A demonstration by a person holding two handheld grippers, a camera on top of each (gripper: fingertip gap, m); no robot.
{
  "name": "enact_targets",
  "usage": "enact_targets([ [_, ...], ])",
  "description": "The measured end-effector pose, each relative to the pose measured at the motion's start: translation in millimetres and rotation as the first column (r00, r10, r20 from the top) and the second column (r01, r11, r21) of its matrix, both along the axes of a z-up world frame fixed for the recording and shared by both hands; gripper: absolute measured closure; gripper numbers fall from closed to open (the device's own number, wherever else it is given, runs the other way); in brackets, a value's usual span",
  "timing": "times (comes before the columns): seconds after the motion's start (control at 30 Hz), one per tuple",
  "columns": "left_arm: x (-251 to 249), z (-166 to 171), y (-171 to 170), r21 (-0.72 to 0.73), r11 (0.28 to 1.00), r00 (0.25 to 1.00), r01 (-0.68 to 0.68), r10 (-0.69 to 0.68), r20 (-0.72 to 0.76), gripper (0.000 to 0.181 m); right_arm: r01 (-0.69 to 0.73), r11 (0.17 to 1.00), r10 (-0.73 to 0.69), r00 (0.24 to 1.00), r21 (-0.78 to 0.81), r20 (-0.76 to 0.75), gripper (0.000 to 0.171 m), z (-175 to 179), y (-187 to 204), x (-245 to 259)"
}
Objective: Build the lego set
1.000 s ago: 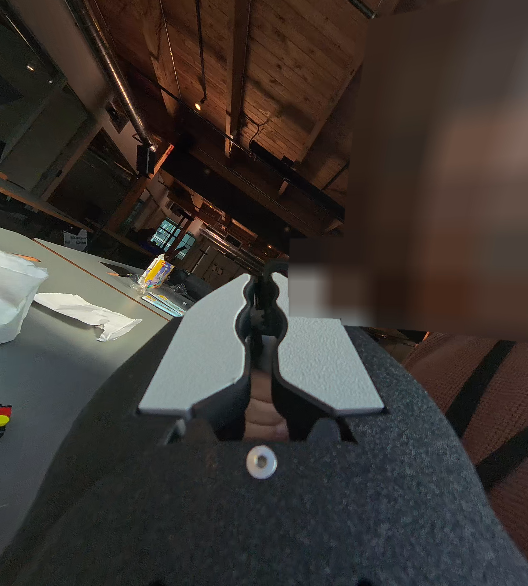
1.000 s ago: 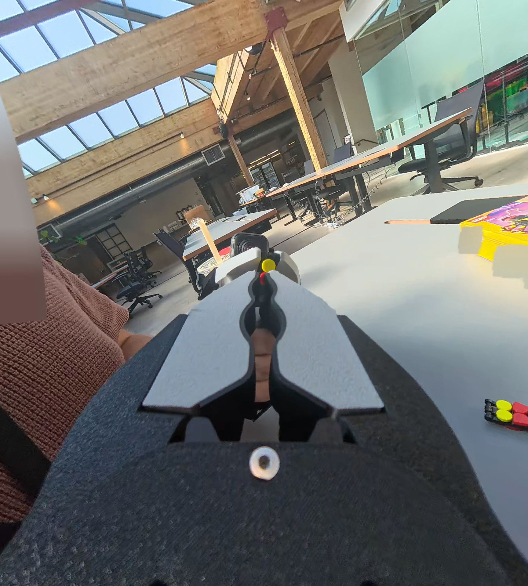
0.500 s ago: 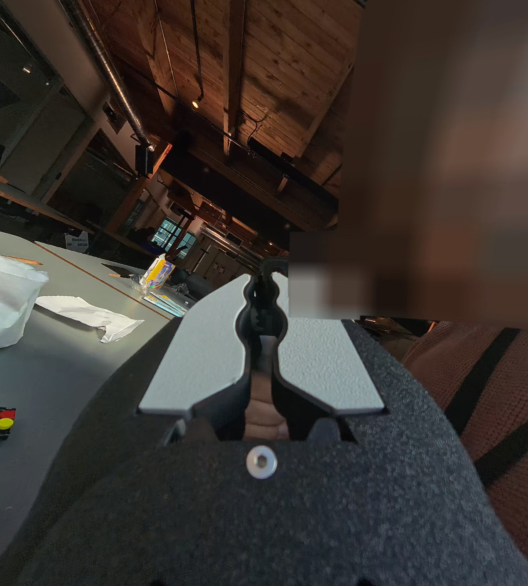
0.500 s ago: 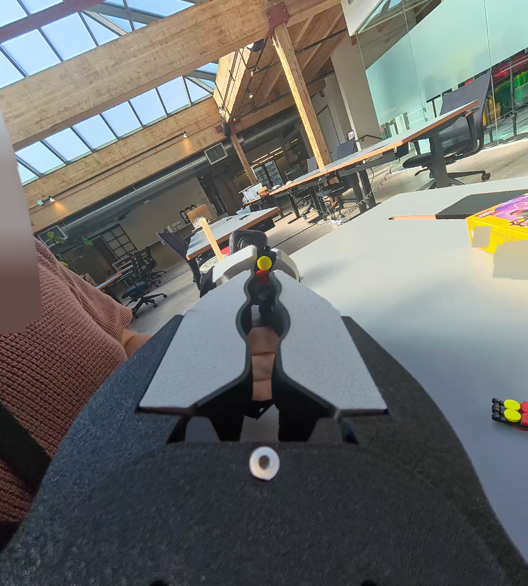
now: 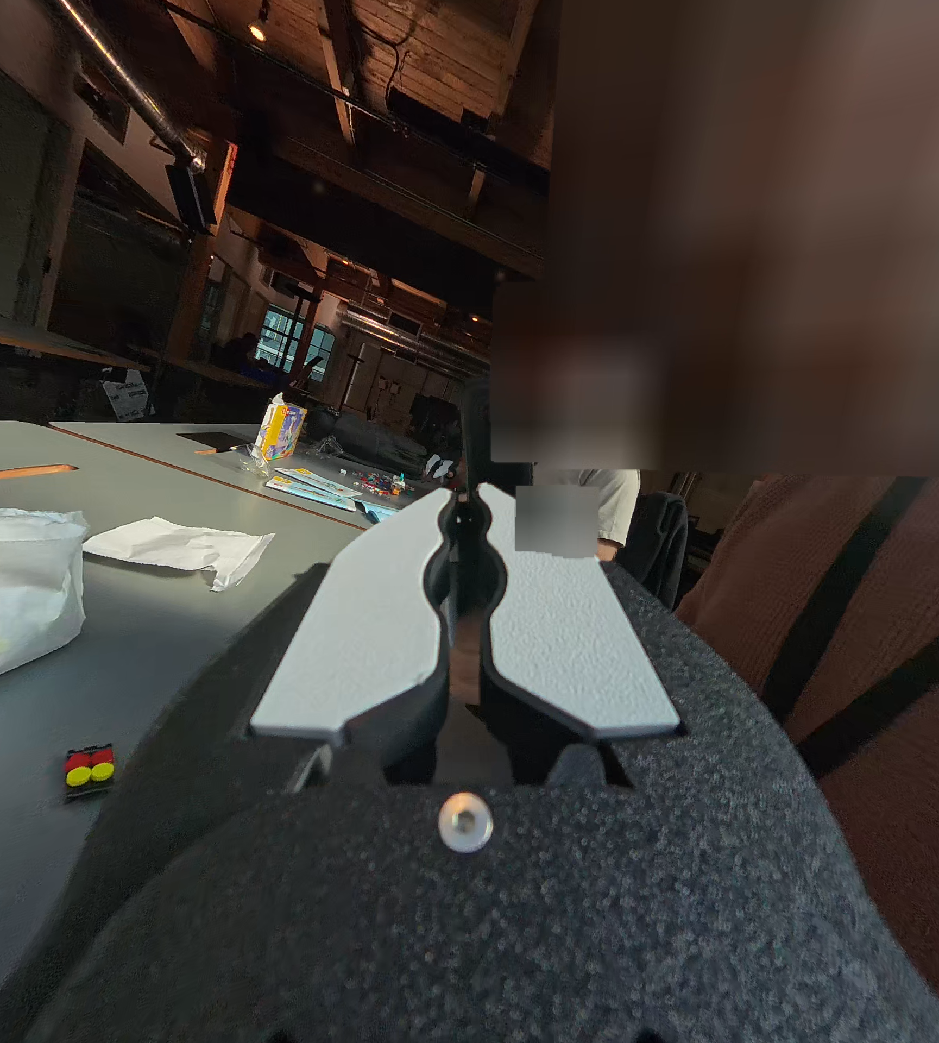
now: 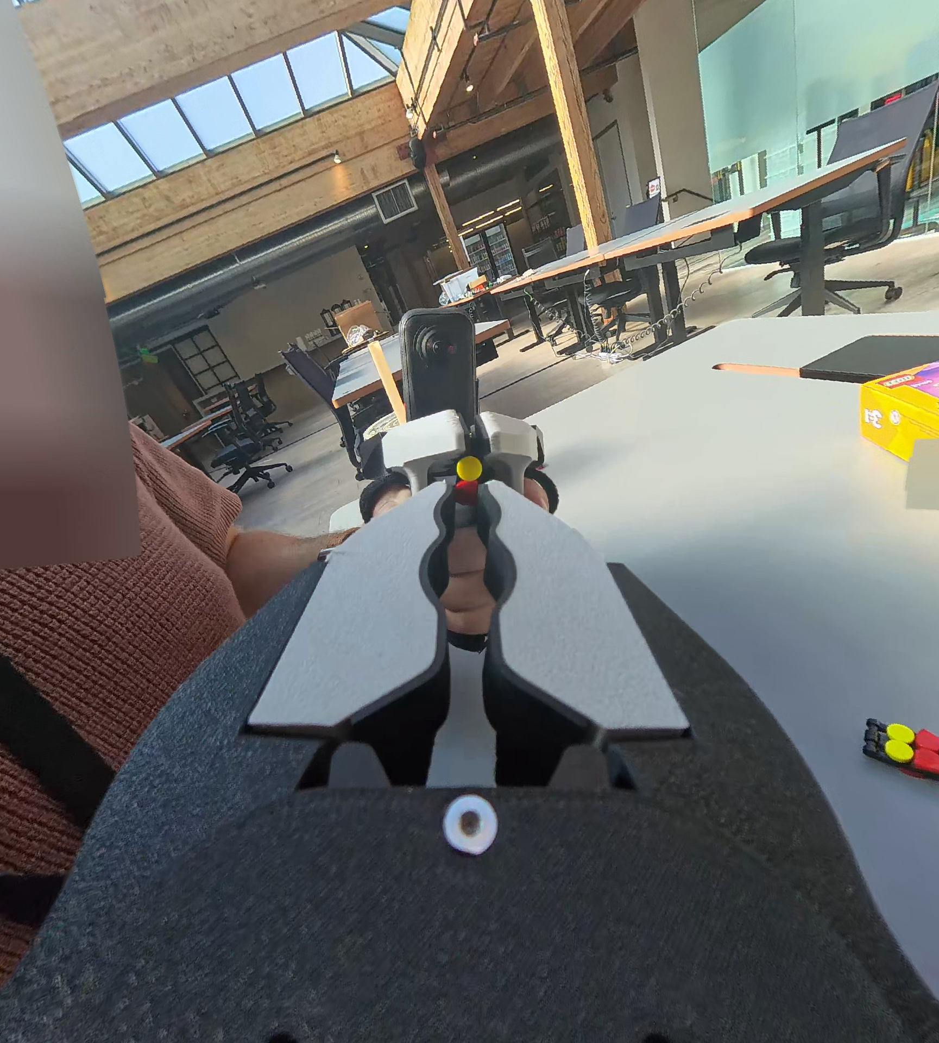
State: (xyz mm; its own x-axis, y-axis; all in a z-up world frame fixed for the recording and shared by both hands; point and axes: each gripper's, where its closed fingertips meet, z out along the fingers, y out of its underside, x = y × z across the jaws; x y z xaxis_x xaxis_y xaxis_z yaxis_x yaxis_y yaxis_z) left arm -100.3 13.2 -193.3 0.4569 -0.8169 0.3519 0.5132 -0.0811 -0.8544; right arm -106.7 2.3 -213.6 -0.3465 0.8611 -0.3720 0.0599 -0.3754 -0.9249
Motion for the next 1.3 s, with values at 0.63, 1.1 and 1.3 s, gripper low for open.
enact_targets([
  [0.63, 4.2, -1.5, -6.1, -0.004, 1.000, 1.000, -0.006, 0.006, -0.015, 0.174, -0.005, 1.000, 0.006, 1.000, 0.010, -0.028, 0.164, 1.7, -4.2, 1.3],
  [1.1, 0.7, 6.1, -9.0, -0.035, 0.997, 0.981, 0.063, -0.056, 0.185, 0.174, 0.018, 1.000, -0.017, 0.998, 0.025, -0.067, 0.164, 8.8, -5.2, 1.8],
  [1.3, 1.7, 6.0, -10.1, -0.031, 0.998, 0.983, 0.062, -0.056, 0.177, 0.174, 0.001, 1.000, -0.001, 0.998, 0.007, -0.065, 0.164, 8.8, -6.3, 2.3],
])
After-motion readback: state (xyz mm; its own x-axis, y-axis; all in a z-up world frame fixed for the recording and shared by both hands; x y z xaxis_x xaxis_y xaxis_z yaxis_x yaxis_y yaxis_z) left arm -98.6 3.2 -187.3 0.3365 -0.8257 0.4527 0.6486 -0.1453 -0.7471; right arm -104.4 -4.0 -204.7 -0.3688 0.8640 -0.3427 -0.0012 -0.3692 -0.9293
